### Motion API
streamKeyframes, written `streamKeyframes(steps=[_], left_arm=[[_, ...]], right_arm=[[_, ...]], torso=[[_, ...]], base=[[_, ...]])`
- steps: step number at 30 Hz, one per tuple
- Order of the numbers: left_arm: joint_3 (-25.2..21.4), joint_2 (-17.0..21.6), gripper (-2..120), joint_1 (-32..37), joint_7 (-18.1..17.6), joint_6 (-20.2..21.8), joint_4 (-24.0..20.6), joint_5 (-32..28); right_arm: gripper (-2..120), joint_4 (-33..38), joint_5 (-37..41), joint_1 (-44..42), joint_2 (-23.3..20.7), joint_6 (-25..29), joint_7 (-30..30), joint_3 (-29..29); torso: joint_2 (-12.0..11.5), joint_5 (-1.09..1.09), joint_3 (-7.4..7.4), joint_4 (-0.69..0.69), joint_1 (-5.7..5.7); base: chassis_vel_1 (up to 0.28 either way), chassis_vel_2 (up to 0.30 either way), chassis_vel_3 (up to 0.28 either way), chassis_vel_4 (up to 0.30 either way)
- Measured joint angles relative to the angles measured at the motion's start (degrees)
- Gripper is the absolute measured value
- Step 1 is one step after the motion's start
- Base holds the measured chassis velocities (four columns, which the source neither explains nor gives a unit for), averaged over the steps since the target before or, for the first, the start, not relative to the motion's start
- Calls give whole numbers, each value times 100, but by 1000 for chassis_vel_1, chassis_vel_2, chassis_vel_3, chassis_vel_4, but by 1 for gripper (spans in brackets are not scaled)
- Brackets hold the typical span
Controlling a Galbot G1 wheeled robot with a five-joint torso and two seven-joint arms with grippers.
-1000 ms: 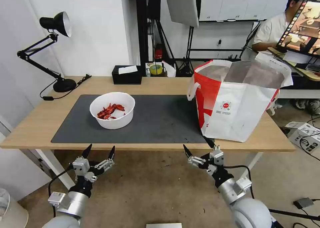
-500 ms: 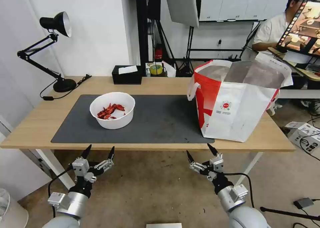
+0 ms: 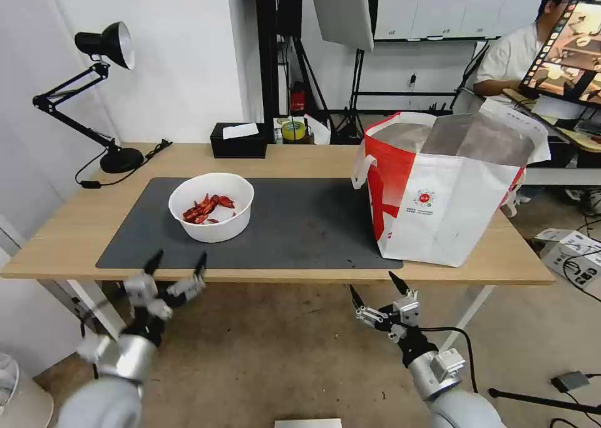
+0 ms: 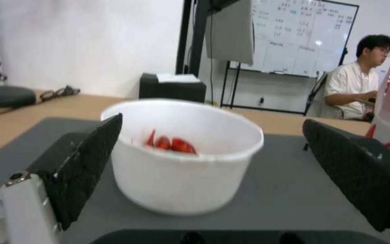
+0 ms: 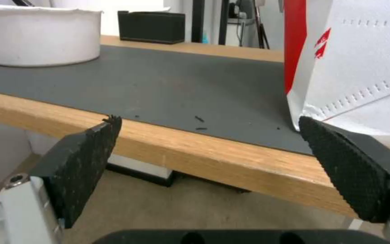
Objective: Pick up the trash from the table and place it into the takeout bag.
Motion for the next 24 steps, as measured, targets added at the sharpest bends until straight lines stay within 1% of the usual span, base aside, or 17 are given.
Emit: streamKeyframes(steps=[1,4,5,8,9,12,13,16,17,18,20,21,22,23,24], left_arm=[[0,0,100,0,0,0,0,0],[25,425,100,-243,-151,151,15,-291],[25,425,100,-243,-151,151,15,-291],[170,758,100,-520,-209,223,202,-500],[170,758,100,-520,-209,223,202,-500],[309,960,100,-813,-214,259,414,-643],[309,960,100,-813,-214,259,414,-643],[559,1151,100,-1189,-250,347,612,-802],[693,1222,100,-1377,-323,405,694,-867],[693,1222,100,-1377,-323,405,694,-867],[866,1340,100,-1699,-583,718,788,-1006],[866,1340,100,-1699,-583,718,788,-1006],[875,1392,100,-1787,-697,903,803,-1105],[875,1470,100,-1900,-884,1104,840,-1272],[875,1470,100,-1900,-884,1104,840,-1272]], right_arm=[[100,0,0,0,0,0,0,0],[100,1,3,2,-1,-1,0,0],[100,1,3,2,-1,-1,0,0],[100,3,5,3,-2,-3,0,0],[100,3,5,3,-2,-3,0,0],[100,4,7,4,-2,-5,-1,0],[100,4,7,4,-2,-5,-1,0],[100,6,8,5,-2,-5,-2,0],[100,8,9,5,-2,-5,-3,0],[100,8,9,5,-2,-5,-3,0],[100,8,10,7,-2,-5,-3,1],[100,8,10,7,-2,-5,-3,1],[100,9,10,6,-2,-5,-4,1],[100,9,11,7,-3,-6,-4,0],[100,9,11,7,-3,-6,-4,0]], torso=[[0,0,0,0,0],[0,2,0,2,0],[0,2,0,2,0],[0,0,0,2,0],[0,0,0,2,0],[0,0,0,2,0],[0,0,0,2,0],[0,0,0,3,0],[0,0,0,2,0],[0,0,0,2,0],[0,-1,0,1,0],[0,-1,0,1,0],[0,0,0,0,0],[0,1,0,1,0],[0,1,0,1,0]], base=[[0,0,0,0],[0,0,0,0],[0,0,0,0],[0,0,0,0],[0,0,0,0],[0,0,0,0],[0,0,0,0],[0,0,0,0],[0,0,0,0],[0,0,0,0],[0,0,0,0],[0,0,0,0],[0,0,0,0],[0,0,0,0],[0,0,0,0]])
